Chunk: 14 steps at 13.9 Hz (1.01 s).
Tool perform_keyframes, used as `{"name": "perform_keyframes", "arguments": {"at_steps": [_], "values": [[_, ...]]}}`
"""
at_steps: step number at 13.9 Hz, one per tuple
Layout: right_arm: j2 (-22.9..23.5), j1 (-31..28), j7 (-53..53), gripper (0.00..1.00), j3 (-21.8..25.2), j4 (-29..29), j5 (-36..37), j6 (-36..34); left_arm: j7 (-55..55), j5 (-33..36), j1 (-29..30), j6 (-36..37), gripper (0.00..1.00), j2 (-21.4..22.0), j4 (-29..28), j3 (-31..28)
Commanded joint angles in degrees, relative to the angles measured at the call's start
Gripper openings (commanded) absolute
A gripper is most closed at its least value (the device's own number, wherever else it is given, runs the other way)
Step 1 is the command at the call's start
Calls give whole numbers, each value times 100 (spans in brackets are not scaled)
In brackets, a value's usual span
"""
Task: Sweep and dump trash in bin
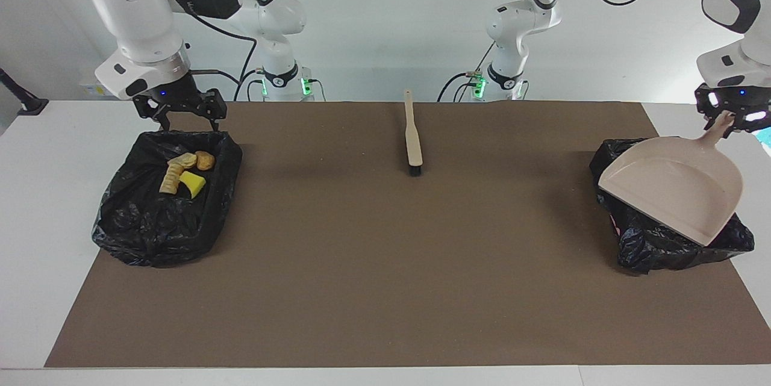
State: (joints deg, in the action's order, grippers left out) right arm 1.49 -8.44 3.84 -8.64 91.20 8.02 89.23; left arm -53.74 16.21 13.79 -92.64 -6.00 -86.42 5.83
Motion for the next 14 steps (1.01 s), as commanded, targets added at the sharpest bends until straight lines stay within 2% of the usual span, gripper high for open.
{"name": "perform_keyframes", "arguments": {"at_steps": [1,5,8,12,14], "values": [[-289,-26,90,100,116,3,-55,-308,1930,-511,-621,80,0,441,-619,-47],[-545,-35,73,100,143,3,-107,-511,4200,-1400,-1561,-262,0,601,-1078,-47],[-554,-26,64,100,485,3,-590,-529,5641,-1638,-2475,-1182,0,434,-1420,-47],[-493,-53,73,100,494,-49,-530,-555,7496,-1683,-3574,-2124,0,-276,-1387,-47],[-379,-62,90,100,494,-470,-521,-835,8280,-1927,-3996,-2720,0,-751,-1351,-47]]}}
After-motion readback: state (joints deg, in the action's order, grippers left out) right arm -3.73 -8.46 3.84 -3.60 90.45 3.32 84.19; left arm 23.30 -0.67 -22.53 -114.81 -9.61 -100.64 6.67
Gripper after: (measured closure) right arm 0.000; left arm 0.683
